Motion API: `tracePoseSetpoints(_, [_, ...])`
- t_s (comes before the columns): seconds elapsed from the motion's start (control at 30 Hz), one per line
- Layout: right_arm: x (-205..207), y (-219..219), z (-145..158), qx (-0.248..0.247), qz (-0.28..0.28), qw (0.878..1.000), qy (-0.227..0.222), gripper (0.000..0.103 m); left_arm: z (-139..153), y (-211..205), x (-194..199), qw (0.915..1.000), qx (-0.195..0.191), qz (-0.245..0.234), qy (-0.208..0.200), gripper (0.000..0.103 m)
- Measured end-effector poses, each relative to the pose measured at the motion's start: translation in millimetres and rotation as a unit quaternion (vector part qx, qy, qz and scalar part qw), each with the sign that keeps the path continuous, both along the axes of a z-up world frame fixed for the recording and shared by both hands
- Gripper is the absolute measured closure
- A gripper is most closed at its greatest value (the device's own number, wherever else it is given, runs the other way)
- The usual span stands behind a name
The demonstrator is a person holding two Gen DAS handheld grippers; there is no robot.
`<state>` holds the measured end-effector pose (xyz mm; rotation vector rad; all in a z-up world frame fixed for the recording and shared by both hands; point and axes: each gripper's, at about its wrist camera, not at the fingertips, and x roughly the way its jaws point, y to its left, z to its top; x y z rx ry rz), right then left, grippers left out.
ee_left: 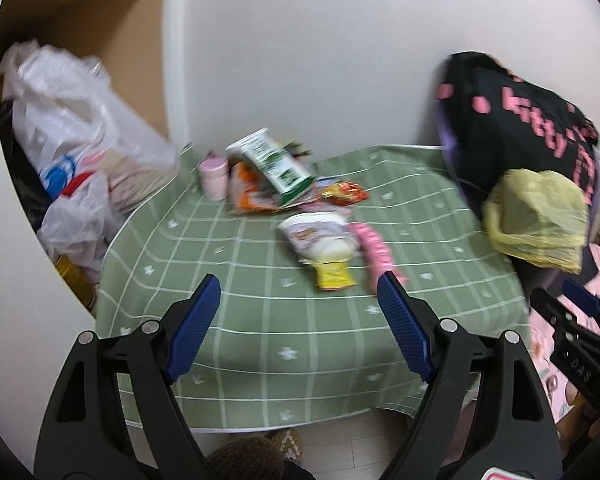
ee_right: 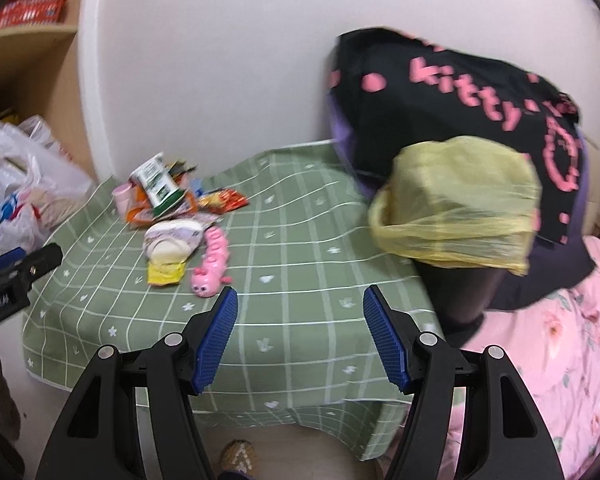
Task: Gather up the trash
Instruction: 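Move both tools toward the snack trash on the green table, then grasp the white paper cup with the right tool while the left tool grasps the pink snack bag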
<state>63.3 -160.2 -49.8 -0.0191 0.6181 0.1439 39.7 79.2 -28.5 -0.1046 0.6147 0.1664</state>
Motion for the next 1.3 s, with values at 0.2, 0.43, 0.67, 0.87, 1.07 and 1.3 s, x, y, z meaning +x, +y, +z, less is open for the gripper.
tracePoseSetpoints(0.2, [53.1,43.0,-22.9,-0.027,0.070,0.997,0.030,0.042,-21.3,40.2,32.7,0.9992,-0.022,0.021,0.026,0.026])
tracePoseSetpoints(0.43, [111.3,50.1,-28.9,-0.033,0.080,0.996,0.037,0.041,-49.6,48.4,95.1,0.9937,-0.076,-0.046,0.068,0.021])
tracePoseSetpoints(0.67, [120.3,75.5,-51.9,-0.002,0.145,0.987,0.074,0.044,-40.4,84.4,153.1,0.9940,-0.084,-0.011,0.069,0.021])
tracePoseSetpoints(0.87, [128.4,134.3,-72.4,-0.002,0.223,0.970,0.094,0.053,-41.8,117.5,164.0,0.9940,-0.078,0.034,0.069,0.021])
tracePoseSetpoints(1.07, [152.2,153.6,-61.6,0.012,0.220,0.972,0.084,0.053,-52.0,130.0,161.7,0.9933,-0.076,0.044,0.076,0.021])
tracePoseSetpoints(1.3, [180.4,175.0,-68.0,0.000,0.236,0.966,0.109,0.053,-61.6,130.5,146.6,0.9923,-0.083,0.044,0.082,0.021])
